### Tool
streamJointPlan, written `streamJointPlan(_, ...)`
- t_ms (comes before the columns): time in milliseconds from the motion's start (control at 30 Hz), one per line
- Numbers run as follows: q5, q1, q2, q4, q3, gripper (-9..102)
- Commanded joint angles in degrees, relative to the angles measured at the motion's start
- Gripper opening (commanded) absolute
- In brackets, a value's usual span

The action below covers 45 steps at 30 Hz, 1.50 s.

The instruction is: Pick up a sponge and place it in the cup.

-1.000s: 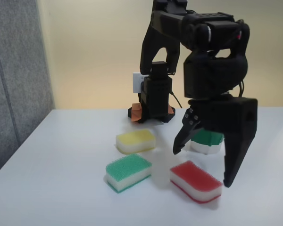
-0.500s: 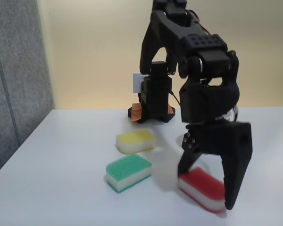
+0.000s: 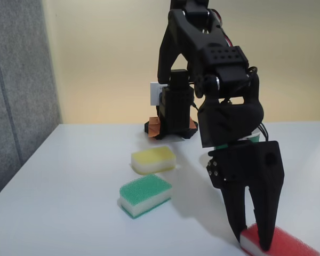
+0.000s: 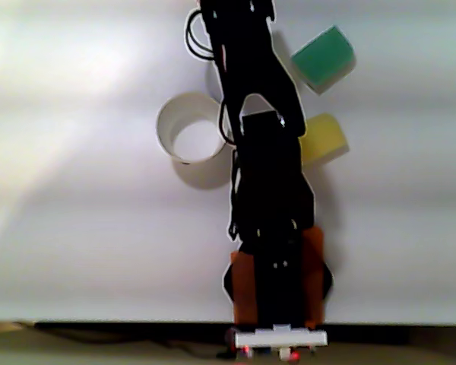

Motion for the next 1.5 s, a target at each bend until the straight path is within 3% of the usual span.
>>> streamJointPlan(0,0.0,-1.4,-0.4,-0.7,1.0,13)
streamJointPlan(100,2.2,-1.9,-1.8,-2.9,0.8,12)
streamJointPlan(167,3.5,-2.4,-2.1,-3.6,0.9,0)
streamJointPlan(367,3.9,-3.1,1.3,-0.4,2.2,0)
streamJointPlan(567,4.2,-2.5,12.6,17.8,1.6,0)
streamJointPlan(833,5.7,-1.1,25.8,51.1,-8.7,0)
streamJointPlan(1067,5.9,-1.0,31.8,69.7,-17.3,0)
streamJointPlan(1233,9.8,-4.0,36.6,80.1,-18.4,0)
streamJointPlan(1467,14.1,-11.4,45.6,81.3,-9.8,0)
